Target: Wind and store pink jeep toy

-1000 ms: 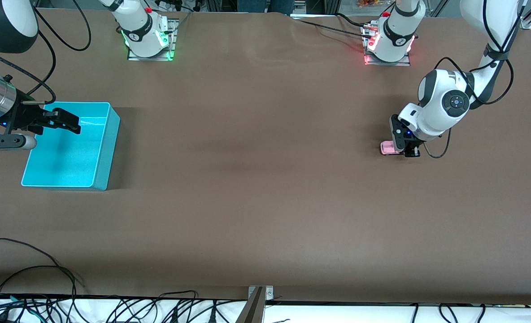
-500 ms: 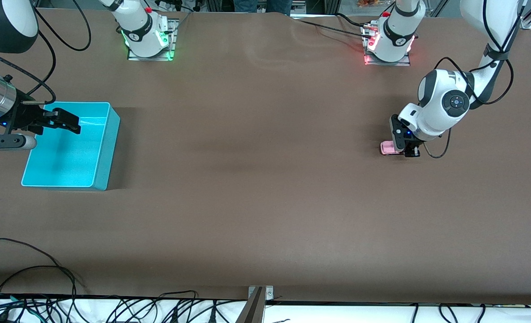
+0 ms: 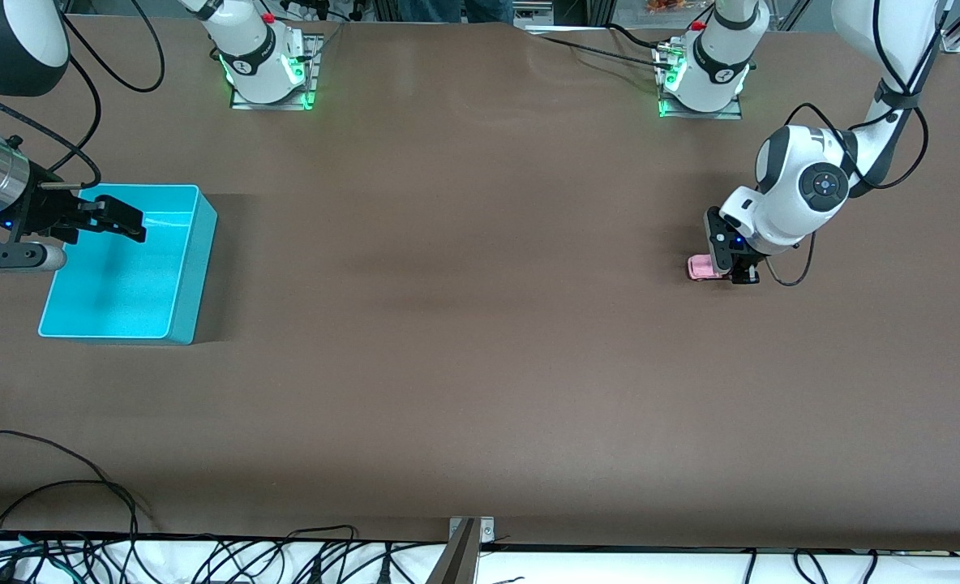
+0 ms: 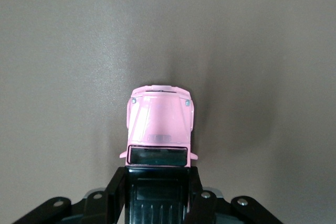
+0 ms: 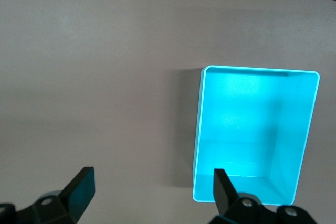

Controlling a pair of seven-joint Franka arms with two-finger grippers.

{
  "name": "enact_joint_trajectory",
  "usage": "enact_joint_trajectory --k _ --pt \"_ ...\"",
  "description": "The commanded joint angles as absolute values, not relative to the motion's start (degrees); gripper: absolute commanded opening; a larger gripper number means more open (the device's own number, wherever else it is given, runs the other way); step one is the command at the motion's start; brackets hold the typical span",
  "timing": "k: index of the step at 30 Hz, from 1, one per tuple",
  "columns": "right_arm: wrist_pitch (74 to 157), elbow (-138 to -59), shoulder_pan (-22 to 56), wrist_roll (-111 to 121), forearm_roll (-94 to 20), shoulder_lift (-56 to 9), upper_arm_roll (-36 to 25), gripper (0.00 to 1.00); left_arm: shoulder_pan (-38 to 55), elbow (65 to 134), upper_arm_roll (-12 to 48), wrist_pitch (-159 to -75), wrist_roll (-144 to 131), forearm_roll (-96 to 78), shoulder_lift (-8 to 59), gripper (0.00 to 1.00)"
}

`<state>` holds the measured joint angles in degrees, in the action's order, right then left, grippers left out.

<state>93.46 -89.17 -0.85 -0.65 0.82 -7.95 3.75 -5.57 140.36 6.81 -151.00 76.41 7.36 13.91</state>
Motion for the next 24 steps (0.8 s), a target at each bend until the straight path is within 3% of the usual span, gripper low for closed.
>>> enact_joint_trajectory --k 1,24 --pt "93.25 -88.68 -1.32 -0.88 0.0 -8.0 4.04 1.0 -6.68 134.38 1.85 -154.86 78.4 9.32 23.38 0.0" --pt "93.25 -88.68 -1.32 -0.88 0.0 -7.91 4.13 1.0 -7.56 133.07 -0.26 -154.78 80.77 9.23 23.03 0.0"
